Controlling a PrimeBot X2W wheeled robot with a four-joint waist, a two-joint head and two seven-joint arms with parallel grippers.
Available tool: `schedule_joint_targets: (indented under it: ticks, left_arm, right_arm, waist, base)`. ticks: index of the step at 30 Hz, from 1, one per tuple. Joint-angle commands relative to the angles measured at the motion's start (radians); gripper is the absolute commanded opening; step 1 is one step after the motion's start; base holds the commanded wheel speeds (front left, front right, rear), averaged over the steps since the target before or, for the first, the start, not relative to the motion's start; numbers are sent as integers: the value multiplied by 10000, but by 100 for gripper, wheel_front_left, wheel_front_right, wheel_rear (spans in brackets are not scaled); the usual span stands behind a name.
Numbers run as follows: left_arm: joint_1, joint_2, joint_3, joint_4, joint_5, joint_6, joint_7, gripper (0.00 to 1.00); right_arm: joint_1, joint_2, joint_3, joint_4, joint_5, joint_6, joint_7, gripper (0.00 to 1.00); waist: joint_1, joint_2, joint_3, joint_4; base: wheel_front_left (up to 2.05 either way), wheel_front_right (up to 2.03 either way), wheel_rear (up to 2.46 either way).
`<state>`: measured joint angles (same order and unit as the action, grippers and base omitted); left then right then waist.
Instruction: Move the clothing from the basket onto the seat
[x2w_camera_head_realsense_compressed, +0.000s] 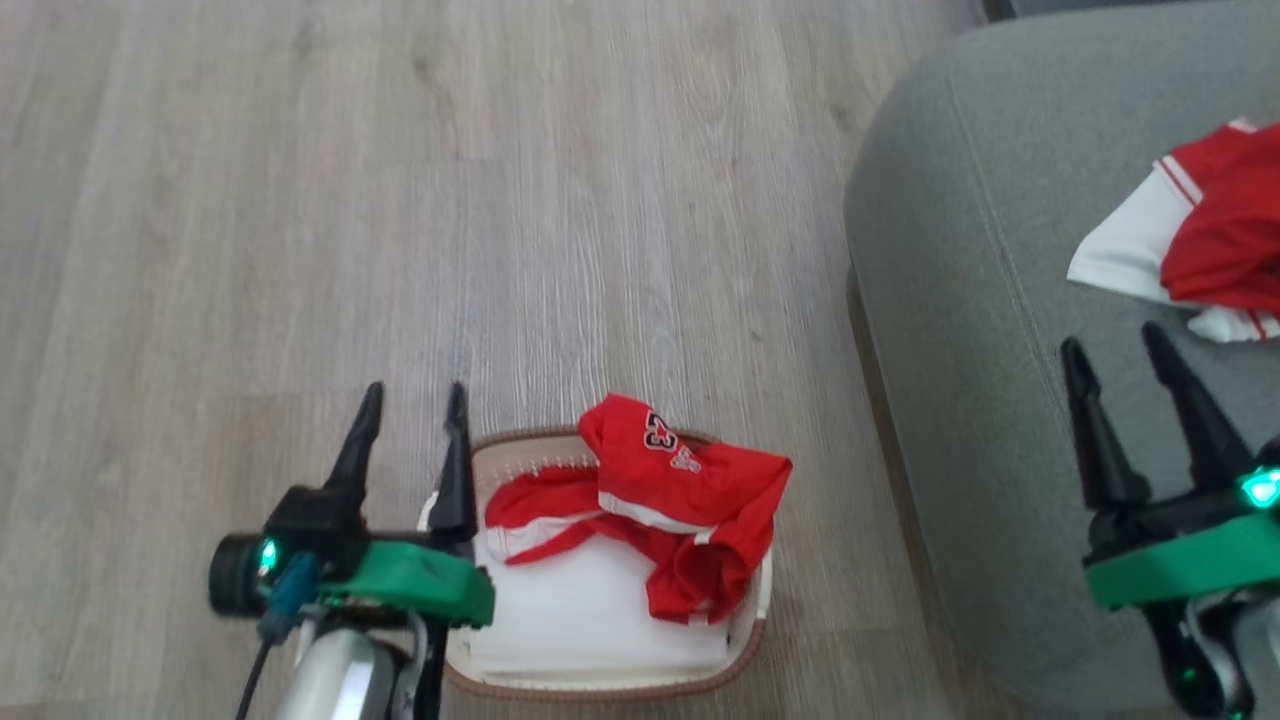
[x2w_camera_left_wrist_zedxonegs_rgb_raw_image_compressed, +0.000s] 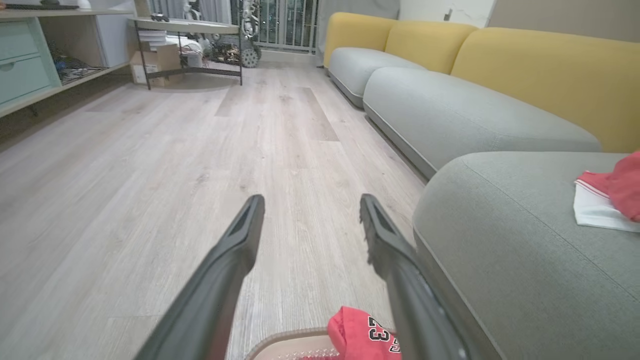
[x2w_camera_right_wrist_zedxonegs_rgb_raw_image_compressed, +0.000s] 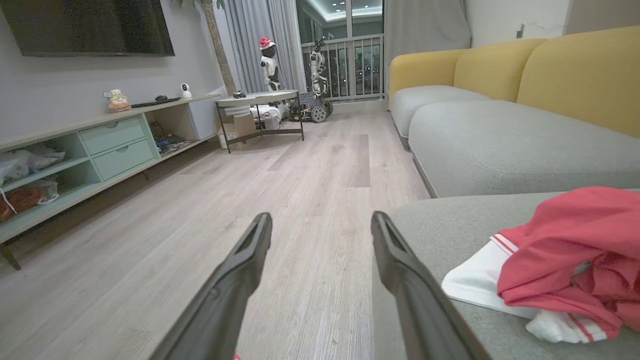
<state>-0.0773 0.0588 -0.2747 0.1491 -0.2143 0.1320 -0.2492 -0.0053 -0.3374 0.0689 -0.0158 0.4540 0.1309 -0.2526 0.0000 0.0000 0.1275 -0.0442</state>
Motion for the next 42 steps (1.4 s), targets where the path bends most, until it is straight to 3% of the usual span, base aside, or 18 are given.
schedule_joint_targets:
  ticks: [1, 12, 32, 42]
  left_arm:
    - [-538, -39, 225, -217, 83, 3, -126, 100]
    - [-1899, -82, -849, 1340, -414, 206, -126, 100]
    - [-5064, -85, -3376, 5932, -2684, 605, -126, 100]
    - [-6471, -85, -4578, 8107, -4506, 230, -113, 100]
  right_arm:
    - [-365, -376, 64, -351, 119, -2, -91, 100]
    - [-1419, -809, -1, -447, 589, -2, -91, 100]
    - [-3016, -1451, -398, -992, 1437, -2, -91, 100]
    - [-3833, -1512, -492, -1302, 1741, -2, -91, 100]
  waist:
    - [0, 0, 256, -121]
    - [0, 0, 1576, -846]
    - [0, 0, 4365, -1560]
    - [0, 0, 5673, -2032]
  base:
    - [0, 0, 0]
    - [0, 0, 0]
    - [0, 0, 0]
    - [0, 0, 0]
